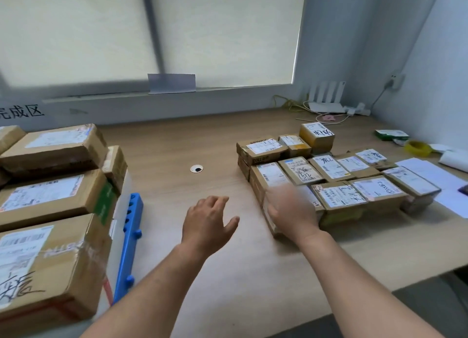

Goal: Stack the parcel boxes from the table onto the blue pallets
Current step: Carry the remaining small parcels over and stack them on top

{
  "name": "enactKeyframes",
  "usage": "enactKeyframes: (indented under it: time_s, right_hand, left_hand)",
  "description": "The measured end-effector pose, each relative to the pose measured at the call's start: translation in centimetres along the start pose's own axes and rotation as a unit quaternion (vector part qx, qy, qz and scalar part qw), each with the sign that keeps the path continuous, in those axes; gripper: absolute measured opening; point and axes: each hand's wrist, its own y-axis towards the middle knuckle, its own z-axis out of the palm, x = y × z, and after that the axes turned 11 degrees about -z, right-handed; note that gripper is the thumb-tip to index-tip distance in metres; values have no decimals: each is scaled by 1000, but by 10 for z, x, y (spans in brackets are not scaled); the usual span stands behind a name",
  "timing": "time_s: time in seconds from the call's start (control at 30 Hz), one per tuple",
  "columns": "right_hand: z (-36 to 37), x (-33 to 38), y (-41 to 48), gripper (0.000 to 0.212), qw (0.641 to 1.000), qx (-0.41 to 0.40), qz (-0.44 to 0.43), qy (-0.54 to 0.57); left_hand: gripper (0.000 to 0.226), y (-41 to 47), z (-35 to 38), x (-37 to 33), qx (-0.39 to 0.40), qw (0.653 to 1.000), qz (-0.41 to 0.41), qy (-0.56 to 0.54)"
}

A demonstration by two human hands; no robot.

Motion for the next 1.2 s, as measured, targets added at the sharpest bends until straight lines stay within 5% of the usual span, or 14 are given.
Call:
enactKeyframes:
  time_s: [0.53,1.2]
  right_hand:
    - [15,-131,-23,45,993,58,89,42]
    - [61,-135,33,45,969,151,191,50]
  left_hand:
    - [65,5,77,-104,98,994,-44,-3]
    - [53,80,129,-77,205,938,-196,-197]
